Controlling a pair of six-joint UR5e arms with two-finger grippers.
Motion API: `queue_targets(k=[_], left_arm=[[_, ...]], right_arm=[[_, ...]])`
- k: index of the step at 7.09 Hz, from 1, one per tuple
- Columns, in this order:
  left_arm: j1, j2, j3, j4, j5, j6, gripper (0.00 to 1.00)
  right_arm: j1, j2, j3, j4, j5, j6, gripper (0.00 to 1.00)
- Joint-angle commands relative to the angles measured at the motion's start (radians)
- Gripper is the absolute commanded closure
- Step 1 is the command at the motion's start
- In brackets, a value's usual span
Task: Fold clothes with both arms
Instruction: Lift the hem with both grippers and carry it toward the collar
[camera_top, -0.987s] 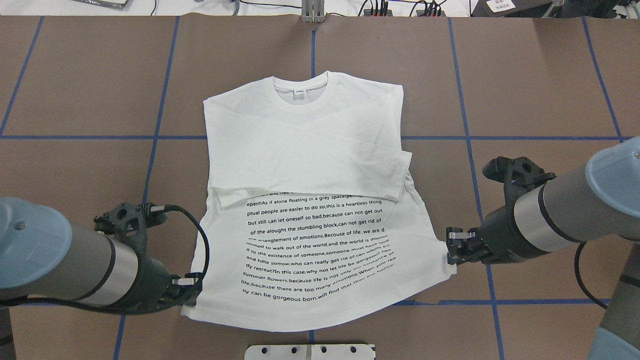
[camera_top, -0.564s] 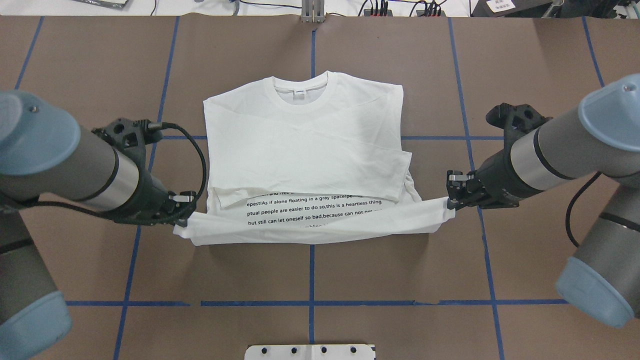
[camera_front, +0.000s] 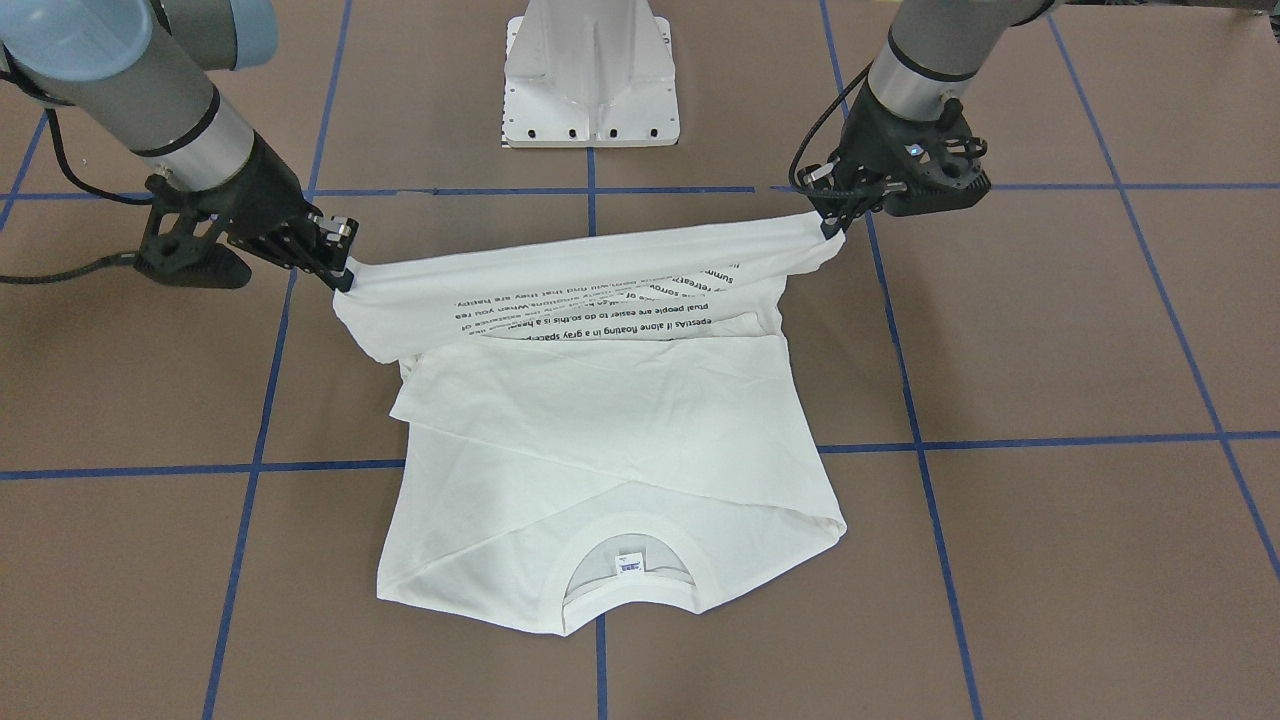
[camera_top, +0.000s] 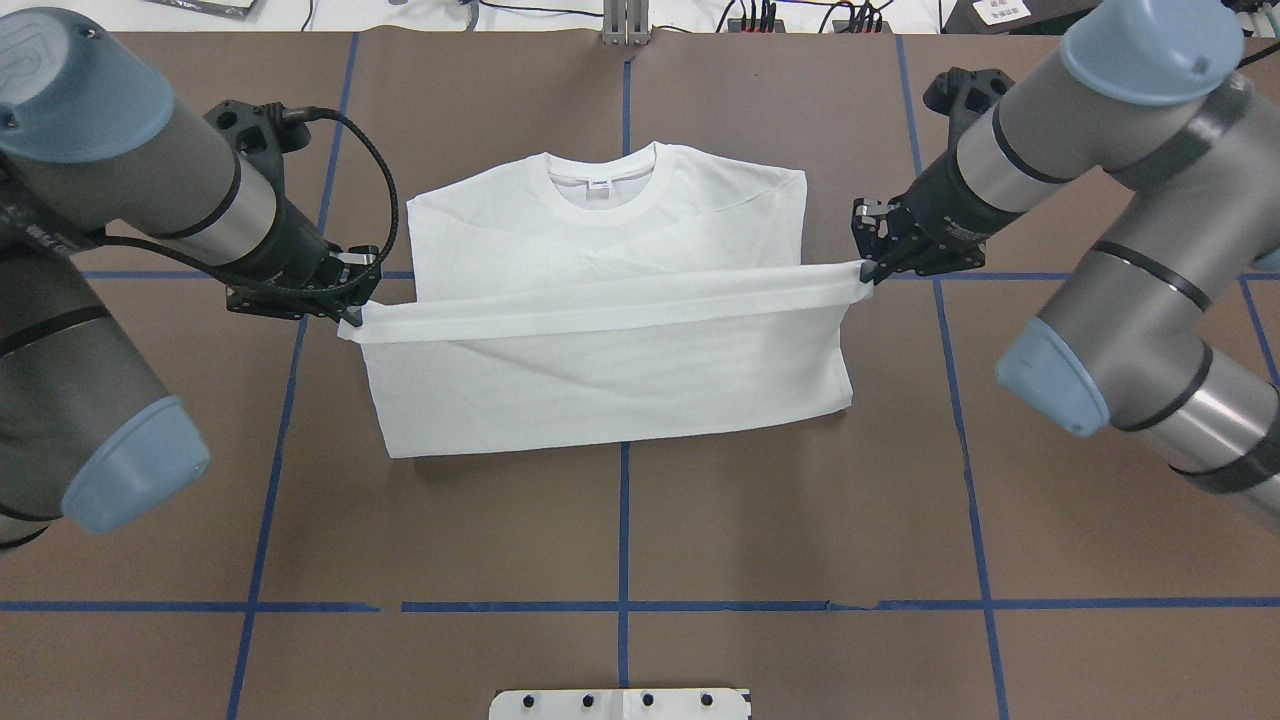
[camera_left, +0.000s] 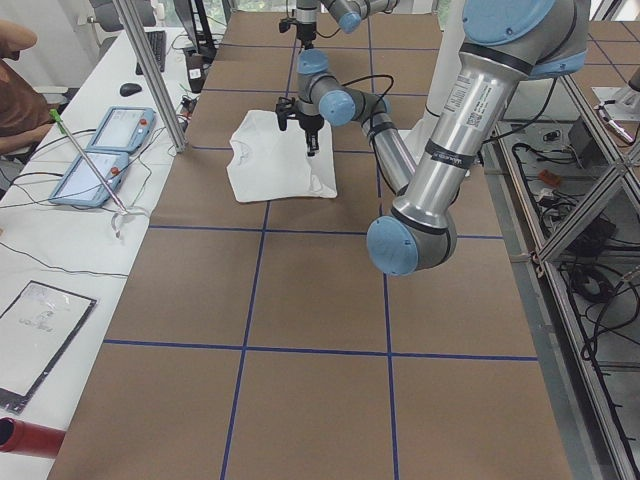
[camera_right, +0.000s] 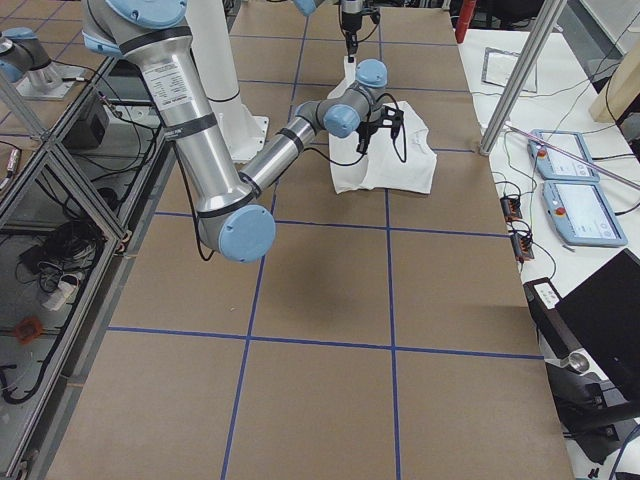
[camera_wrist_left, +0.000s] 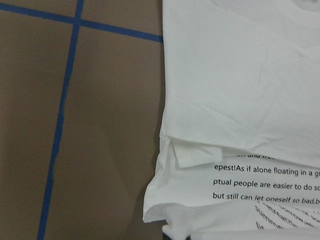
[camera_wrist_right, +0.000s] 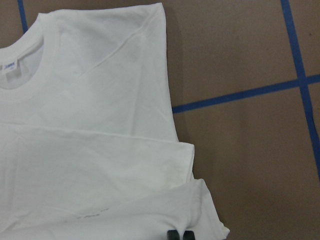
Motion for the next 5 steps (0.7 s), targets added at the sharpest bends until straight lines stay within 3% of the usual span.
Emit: queue_targets(k=[1,3,5], left_arm=[[-0.041,-0.053,0.179,-0.15,-0.002,0.0,1.0],[-0.105,-0.143,0.392,-0.262,-0.002,0.002,1.0],[-0.133,-0.214,0.567,-0.383,0.0,0.0,1.0]], right_arm=[[0.032,0.143,-0.204,0.026,-0.002,-0.068,1.0],[0.064,0.204,-0.349,0.135,-0.003,-0.068,1.0],[0.079,0.301,-0.49,0.158,-0.003,-0.079,1.0]])
